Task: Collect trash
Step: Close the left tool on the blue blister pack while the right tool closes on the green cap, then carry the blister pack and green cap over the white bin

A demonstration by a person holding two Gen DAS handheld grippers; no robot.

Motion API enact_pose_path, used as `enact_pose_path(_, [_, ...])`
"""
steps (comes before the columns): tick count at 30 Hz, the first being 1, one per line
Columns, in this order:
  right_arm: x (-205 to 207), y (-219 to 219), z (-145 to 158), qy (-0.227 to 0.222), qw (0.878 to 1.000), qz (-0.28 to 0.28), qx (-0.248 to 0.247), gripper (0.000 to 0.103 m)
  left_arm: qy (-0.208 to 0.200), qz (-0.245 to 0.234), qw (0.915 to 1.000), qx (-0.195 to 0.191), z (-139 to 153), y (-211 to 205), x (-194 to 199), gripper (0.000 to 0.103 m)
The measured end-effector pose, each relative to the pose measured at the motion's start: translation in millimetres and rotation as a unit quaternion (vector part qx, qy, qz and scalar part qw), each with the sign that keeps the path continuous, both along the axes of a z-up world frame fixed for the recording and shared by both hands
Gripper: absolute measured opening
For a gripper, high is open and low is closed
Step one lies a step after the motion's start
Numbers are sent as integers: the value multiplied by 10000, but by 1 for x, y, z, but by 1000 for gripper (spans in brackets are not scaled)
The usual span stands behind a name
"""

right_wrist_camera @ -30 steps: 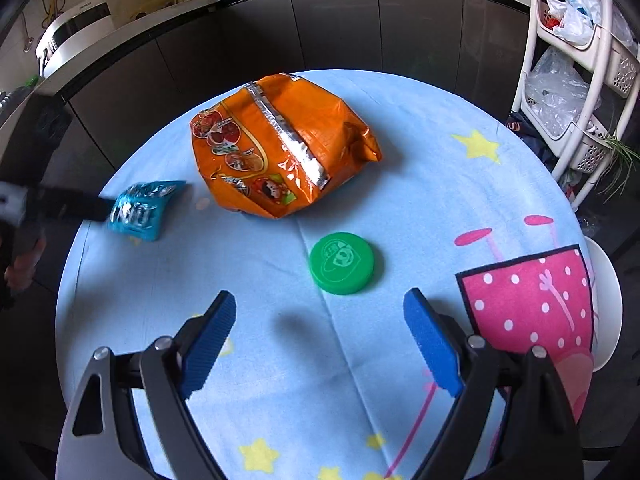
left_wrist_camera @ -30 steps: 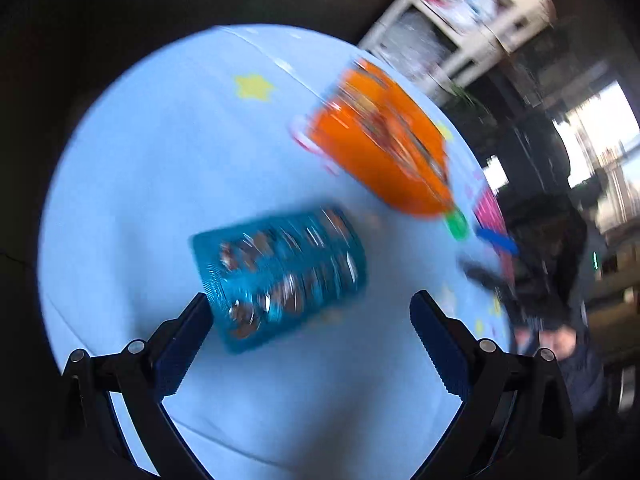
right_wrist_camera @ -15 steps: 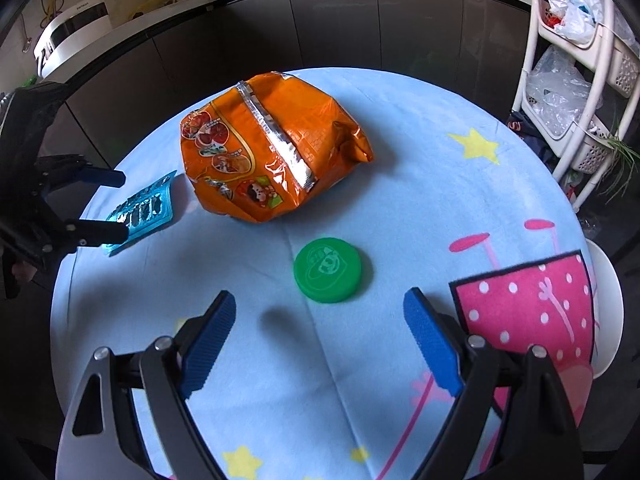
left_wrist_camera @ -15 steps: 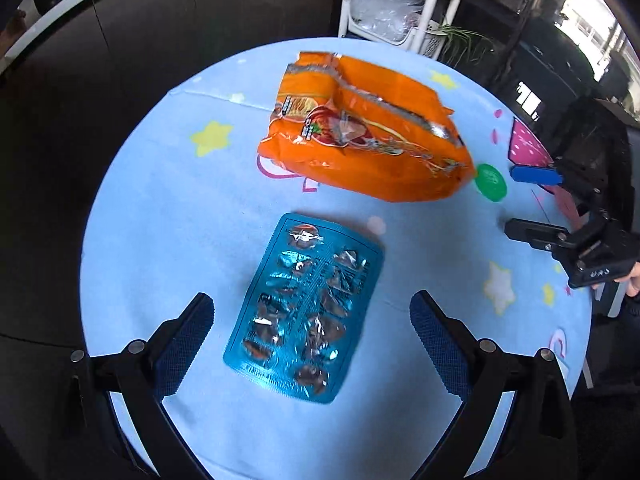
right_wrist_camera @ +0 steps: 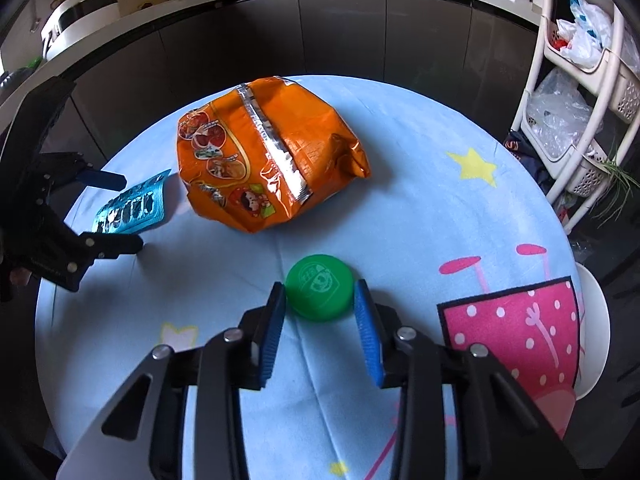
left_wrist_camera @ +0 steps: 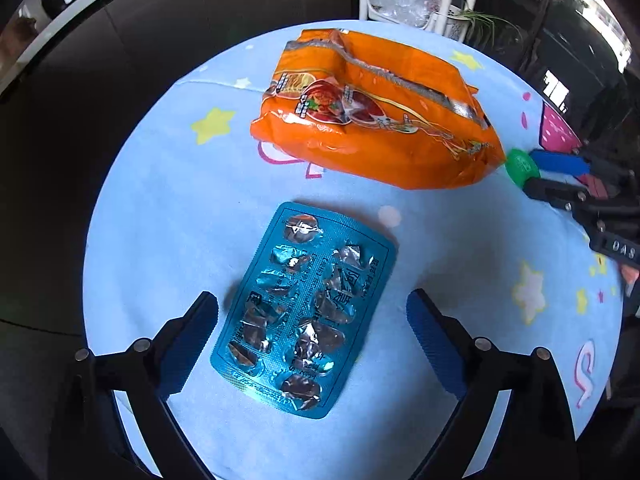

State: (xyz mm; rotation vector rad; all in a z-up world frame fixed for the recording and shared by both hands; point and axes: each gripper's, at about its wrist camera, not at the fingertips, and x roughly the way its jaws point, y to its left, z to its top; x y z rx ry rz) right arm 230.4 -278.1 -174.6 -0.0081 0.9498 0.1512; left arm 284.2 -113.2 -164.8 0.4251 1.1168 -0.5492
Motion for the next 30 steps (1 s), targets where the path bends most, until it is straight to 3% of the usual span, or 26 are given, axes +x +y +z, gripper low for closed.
enact_pose_path(2, [-1, -2, 0, -4, 10000, -2, 28, 35, 126, 152, 9997, -137, -1, 3, 2, 86])
enact_pose_path(6, [-6, -5, 4, -83, 9999, -44, 98, 35, -6, 302, 9993, -210, 3, 7, -1, 65])
enact_pose_path(13, [-21, -20, 18, -260, 9991, -121, 303, 35, -51, 375, 9986, -369, 16, -9, -18, 63])
enact_pose_path(20, [-44, -53, 38, -516, 9974, -338, 379, 35, -240, 284, 9949, -937, 63, -50, -38, 63])
enact_pose_path(26, [-73, -119, 54, -727, 9926, -886, 406, 35, -211, -183, 9883, -1501, 98, -125, -53, 63])
enact_pose_path(30, [-92, -171, 51, -727, 9873, -1362, 377, 35, -174, -466, 9863, -1576, 101, -189, -55, 63])
